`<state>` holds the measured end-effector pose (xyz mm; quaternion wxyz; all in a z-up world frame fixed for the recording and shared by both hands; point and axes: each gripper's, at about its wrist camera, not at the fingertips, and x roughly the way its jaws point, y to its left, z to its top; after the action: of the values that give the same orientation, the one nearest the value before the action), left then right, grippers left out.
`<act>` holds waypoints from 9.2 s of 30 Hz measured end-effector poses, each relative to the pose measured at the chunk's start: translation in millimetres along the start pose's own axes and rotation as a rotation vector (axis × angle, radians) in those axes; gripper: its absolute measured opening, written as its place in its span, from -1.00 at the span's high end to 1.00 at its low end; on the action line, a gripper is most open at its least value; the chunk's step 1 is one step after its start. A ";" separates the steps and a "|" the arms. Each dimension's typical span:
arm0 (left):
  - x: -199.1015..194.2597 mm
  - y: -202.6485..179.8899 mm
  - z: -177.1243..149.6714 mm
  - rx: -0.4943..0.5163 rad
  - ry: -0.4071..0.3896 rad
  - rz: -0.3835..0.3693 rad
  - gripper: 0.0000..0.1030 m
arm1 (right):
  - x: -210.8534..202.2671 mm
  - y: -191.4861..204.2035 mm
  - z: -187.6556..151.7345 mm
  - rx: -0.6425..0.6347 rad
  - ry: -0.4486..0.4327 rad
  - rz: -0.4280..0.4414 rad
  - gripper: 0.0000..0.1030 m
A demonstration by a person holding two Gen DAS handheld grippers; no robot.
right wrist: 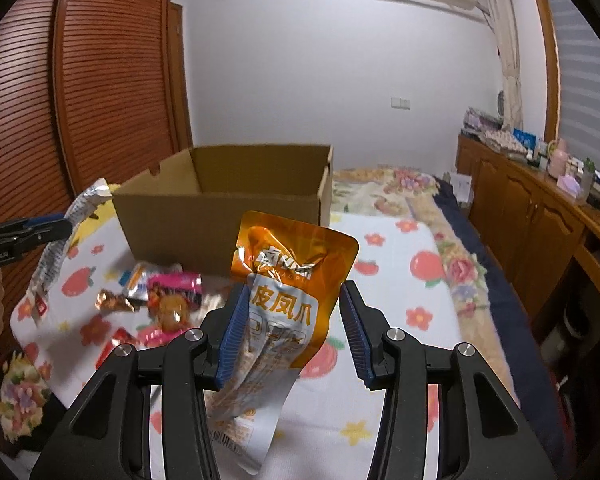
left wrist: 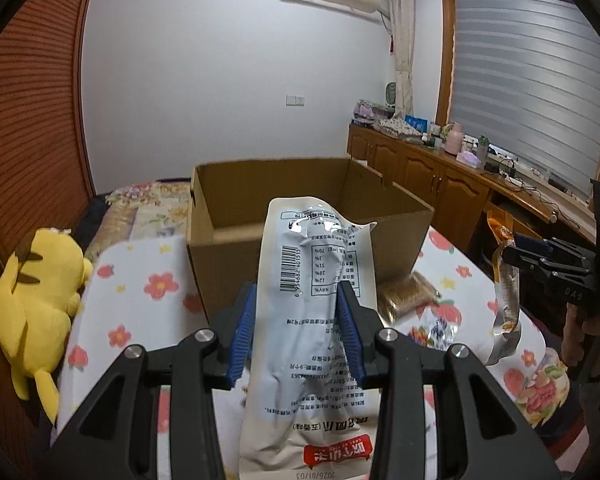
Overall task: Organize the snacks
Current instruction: 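Carry both pouches over the cardboard box and release them inside, then withdraw both open tools from the box back toward the remaining snacks, then grasp the gold wrapper with the left tool while the right tool grasps the pink packet, then lift both snacks over the cardboard box and open both tools to drop them in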
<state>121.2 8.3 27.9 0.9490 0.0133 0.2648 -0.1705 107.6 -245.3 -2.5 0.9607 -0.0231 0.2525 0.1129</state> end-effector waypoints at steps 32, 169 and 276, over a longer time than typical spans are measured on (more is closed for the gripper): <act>84.7 31.7 111.2 0.053 -0.088 0.125 0.25 | 84.2 23.5 166.5 -0.151 -0.203 -0.060 0.10; 70.8 19.0 -92.1 0.083 0.333 -0.029 0.77 | 154.4 122.4 -39.4 -0.269 0.362 0.310 0.02; 131.7 43.4 64.7 -0.039 0.153 0.094 0.34 | 175.4 20.6 100.5 -0.116 0.172 0.008 0.15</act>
<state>273.3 0.0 13.9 0.9330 0.0202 0.3391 -0.1188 299.7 -179.0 -0.6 0.9321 -0.0872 0.3272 0.1287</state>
